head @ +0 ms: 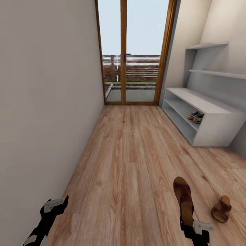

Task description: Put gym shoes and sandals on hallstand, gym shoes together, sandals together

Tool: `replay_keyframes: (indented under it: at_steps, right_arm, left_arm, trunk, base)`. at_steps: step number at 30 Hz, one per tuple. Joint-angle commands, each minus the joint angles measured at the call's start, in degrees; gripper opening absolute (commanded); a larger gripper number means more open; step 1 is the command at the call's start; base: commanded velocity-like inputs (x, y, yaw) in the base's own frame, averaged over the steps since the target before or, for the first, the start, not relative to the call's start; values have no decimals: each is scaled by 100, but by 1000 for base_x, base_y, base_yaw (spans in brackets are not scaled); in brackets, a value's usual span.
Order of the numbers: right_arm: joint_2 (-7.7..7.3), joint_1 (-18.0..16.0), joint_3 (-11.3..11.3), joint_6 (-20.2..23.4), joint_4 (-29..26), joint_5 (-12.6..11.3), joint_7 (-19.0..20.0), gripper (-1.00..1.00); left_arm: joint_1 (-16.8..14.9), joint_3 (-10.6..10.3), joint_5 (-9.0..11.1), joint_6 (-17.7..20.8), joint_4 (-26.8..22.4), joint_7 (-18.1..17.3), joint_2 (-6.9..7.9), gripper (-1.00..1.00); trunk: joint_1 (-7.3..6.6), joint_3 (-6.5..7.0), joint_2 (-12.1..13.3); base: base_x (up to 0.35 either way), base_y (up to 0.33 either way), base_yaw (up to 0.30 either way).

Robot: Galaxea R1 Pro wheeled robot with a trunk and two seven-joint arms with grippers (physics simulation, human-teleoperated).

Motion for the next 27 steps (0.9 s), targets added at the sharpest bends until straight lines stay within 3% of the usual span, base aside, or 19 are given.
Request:
replay_keyframes:
  at_steps: [1,9,14,19,27]
  right_arm:
    - [-2,-5,23,-18,2,-61,5,-100]
    - [-2,-2,23,-18,2,-67,5,-100]
    - [-2,-3,23,-18,2,-63,5,-100]
    - [-2,-2,23,-18,2,-61,5,-100]
    - [0,-2,23,-18,2,-67,5,-100]
  left_arm:
    - [-7,46,-58,-24,1,-36,-5,100]
    - [-7,48,-58,-22,3,-32,-5,100]
    - [-2,48,-58,-46,-2,-49,-5,100]
    - [-1,48,-58,-37,-4,-53,-5,100]
    - [0,43,-58,-17,-3,-52,-5,100]
  trunk:
    - [2,-5,-2]
    - [2,-5,-2]
    - [2,-5,-2]
    - [2,-5,-2]
    - [2,-5,-2]
  base:
    - [338,0,0]
    - [338,0,-15]
    - [338,29,-213]
    - [337,130,-187]
    - [324,180,-24]
